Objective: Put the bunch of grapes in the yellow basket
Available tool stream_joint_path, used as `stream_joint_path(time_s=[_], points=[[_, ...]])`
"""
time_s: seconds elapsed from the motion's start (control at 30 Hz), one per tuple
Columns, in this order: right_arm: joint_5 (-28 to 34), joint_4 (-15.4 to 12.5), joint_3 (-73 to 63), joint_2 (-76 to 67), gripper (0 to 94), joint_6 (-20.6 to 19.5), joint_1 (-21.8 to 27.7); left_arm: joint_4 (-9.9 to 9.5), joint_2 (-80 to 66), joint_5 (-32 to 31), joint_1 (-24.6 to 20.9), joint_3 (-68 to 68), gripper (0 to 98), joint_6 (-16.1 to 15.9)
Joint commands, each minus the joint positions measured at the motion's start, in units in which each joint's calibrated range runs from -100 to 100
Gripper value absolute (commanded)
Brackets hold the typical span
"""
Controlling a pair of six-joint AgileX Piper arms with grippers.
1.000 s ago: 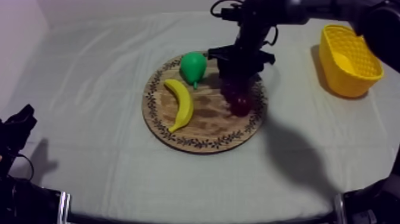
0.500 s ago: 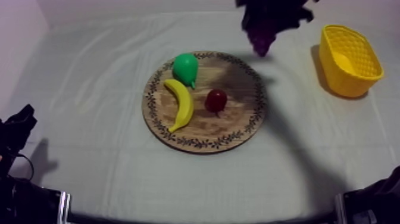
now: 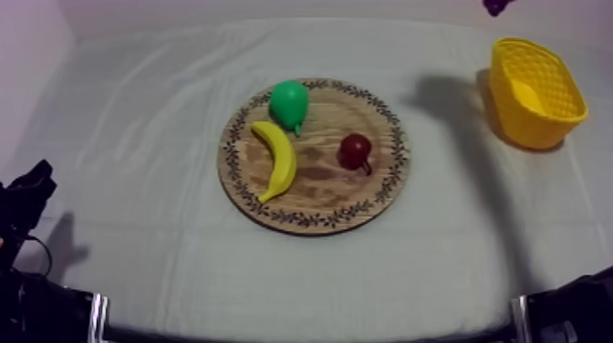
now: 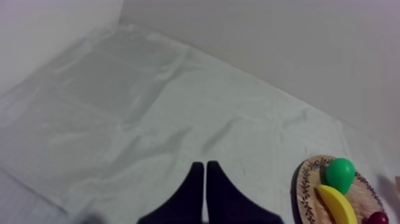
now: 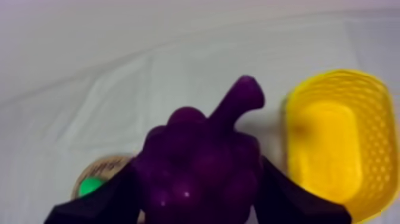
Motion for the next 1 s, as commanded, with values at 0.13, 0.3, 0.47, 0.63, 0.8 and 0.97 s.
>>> stream_joint_path(time_s=[0.13,0.3,0.47,0.63,0.8,0.97], points=[[-3.61,0.82,2.16,3.49,34.4,0.05,7.31,-0.03,0.05,0.03,0.00,0.00,0.1,0.01],[-6.67,2.21,4.98,6.34,35.2,-0.55,9.34,-0.03,0.05,0.03,0.00,0.00,0.1,0.01],[-9.25,3.02,7.62,9.34,39.0,-0.70,10.28,-0.03,0.05,0.03,0.00,0.00,0.1,0.01],[-9.70,2.08,8.20,11.87,52.6,0.87,11.37,-0.03,0.05,0.03,0.00,0.00,0.1,0.03],[-8.96,1.41,8.03,11.99,65.6,2.12,12.09,-0.03,0.05,0.03,0.00,0.00,0.1,0.06],[-7.51,1.03,8.66,9.49,68.7,2.94,12.38,-0.03,0.05,0.03,0.00,0.00,0.1,0.06]])
